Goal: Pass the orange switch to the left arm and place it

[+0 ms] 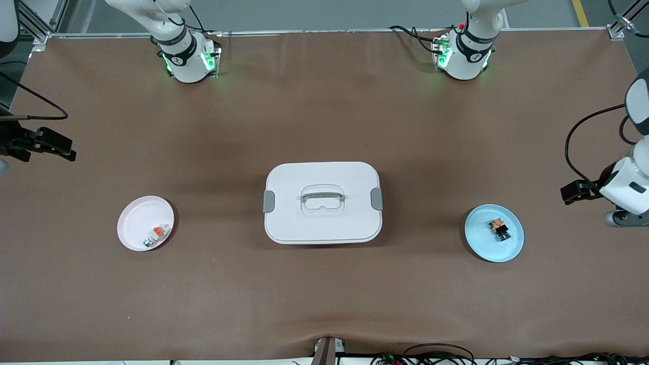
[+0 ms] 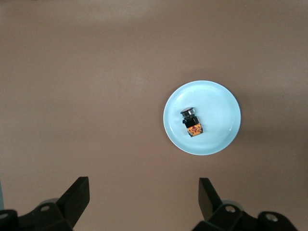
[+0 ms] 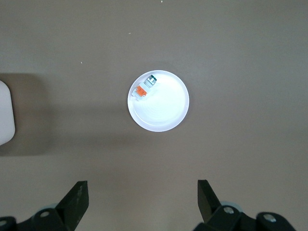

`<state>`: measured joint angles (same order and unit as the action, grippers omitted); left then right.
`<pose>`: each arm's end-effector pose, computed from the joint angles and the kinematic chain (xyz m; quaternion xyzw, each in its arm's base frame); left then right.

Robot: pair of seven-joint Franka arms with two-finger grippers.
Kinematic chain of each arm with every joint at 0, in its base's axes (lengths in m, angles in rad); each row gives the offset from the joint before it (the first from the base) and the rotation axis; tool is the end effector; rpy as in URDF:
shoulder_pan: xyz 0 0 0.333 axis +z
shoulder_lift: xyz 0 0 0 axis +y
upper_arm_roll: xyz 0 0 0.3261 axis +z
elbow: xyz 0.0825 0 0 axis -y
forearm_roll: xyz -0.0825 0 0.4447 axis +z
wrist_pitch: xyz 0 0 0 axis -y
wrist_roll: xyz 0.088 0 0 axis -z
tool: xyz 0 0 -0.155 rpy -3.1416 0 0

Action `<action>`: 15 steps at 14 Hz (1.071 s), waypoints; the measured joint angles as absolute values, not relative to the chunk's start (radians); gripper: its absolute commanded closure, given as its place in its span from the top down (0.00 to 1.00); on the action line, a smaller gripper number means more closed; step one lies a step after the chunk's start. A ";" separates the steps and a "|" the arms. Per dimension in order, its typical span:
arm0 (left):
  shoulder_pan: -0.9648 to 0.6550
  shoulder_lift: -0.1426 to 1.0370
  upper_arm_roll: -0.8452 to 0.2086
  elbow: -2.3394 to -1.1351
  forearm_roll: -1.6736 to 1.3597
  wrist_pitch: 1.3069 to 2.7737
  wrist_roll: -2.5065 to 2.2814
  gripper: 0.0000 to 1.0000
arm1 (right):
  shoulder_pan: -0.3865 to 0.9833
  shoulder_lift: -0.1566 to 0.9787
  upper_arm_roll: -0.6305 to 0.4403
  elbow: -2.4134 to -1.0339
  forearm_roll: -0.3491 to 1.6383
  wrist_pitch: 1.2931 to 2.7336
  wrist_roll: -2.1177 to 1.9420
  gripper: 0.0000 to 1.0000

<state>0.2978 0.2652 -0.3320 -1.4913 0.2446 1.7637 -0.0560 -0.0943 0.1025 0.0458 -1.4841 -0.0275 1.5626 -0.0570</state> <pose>0.7061 0.0291 0.4811 -0.9969 0.0054 -0.0145 0.0769 0.6446 -0.0368 0.5674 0.9999 0.0042 -0.0125 0.0108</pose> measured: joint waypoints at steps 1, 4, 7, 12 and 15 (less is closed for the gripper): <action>0.299 0.245 -0.332 -1.482 0.211 1.739 -0.056 1.00 | -0.095 0.103 0.046 -1.484 -0.028 1.562 -0.057 1.00; 0.301 0.169 -0.332 -1.473 0.139 1.655 -0.056 1.00 | -0.098 0.103 0.045 -1.484 -0.030 1.565 -0.057 1.00; 0.293 0.094 -0.329 -1.475 0.072 1.600 -0.065 1.00 | -0.099 0.103 0.045 -1.476 -0.035 1.567 -0.057 1.00; 0.063 0.027 -0.121 -1.509 0.038 1.515 -0.111 1.00 | -0.103 0.103 0.045 -1.458 -0.037 1.568 -0.057 1.00; 0.014 -0.001 -0.072 -1.556 0.026 1.512 -0.111 1.00 | -0.103 0.103 0.046 -1.456 -0.037 1.582 -0.057 1.00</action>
